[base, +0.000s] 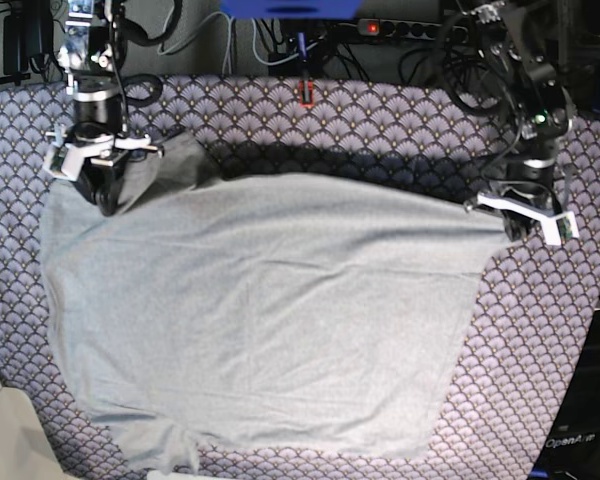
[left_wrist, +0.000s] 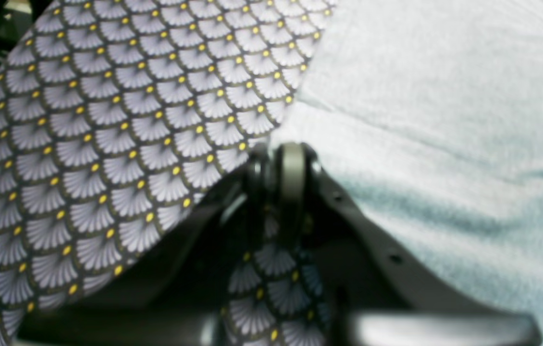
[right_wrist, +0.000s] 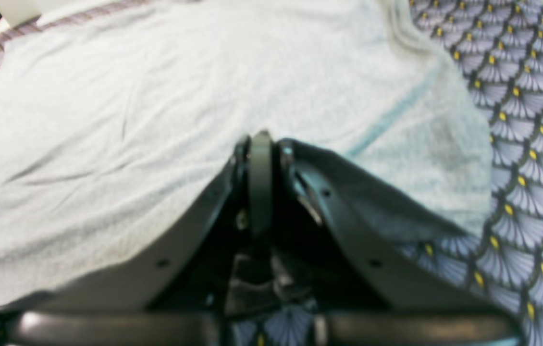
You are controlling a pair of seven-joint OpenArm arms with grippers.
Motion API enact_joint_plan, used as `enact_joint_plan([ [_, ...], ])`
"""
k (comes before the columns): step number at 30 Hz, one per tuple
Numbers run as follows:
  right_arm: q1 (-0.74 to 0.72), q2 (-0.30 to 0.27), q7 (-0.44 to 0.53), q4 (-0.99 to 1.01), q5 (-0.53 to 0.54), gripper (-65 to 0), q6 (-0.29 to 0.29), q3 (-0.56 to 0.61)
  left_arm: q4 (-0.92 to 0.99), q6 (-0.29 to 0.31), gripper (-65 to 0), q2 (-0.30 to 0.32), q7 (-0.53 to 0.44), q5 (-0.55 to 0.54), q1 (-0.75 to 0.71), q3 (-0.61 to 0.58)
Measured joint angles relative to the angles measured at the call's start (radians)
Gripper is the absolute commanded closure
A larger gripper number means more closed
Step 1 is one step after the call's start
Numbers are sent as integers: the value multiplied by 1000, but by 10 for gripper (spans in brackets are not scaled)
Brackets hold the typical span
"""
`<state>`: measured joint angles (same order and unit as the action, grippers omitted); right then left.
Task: Fold the T-shirt properly
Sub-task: 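Lift the shoulder edge with both grippers and carry it toward the hem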
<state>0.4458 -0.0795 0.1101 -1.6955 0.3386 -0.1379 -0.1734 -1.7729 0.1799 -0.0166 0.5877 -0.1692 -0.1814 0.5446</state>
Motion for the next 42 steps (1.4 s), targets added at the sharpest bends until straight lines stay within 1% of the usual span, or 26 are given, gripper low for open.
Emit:
enact_joint_plan([
  [2, -27, -25, -37, 0, 3, 0, 0, -2, 2, 0, -39, 2, -7, -1, 30, 0],
  [8, -130, -30, -116, 0, -1, 0, -4, -21, 6, 0, -39, 2, -6, 0, 79, -4],
  [9, -146, -35, -143, 0, 0, 0, -3, -28, 18, 0, -39, 3, -7, -1, 97, -4],
  [13, -201, -40, -187, 5, -1, 0, -6, -40, 80, 0, -39, 3, -12, -4, 133, -6],
  [20, -277, -90, -256, 6, -1, 0, -6, -50, 192, -3, -39, 6, -8, 2, 197, -6],
  [23, -311, -95, -272, 7, -1, 0, -6, -53, 214, -3, -39, 6, -8, 0, 215, -6],
  [25, -338, -99, -278, 38, -1, 0, -8, -51, 216, -4, -39, 6, -5, 0, 228, -6],
  [27, -357, -114, -283, 75, -1, 0, -8, -49, 216, -4, -39, 10, -4, 2, 245, -6],
  [31, -374, -123, -280, 134, -1, 0, -8, -50, 235, -3, -39, 11, -11, -1, 278, -6],
  [34, -399, -138, -282, 172, -1, 0, -8, -47, 272, -3, -39, 11, -7, 0, 307, -8],
  [37, -433, -140, -277, 204, 0, 0, -7, -47, 298, -3, -39, 13, -18, -1, 323, -8],
  [39, -449, -140, -279, 224, -1, 0, -8, -46, 335, -3, -39, 23, -7, 0, 335, -8],
  [42, -469, -158, -282, 233, -1, 0, -8, -44, 394, -6, -39, 34, -6, 0, 371, -8],
])
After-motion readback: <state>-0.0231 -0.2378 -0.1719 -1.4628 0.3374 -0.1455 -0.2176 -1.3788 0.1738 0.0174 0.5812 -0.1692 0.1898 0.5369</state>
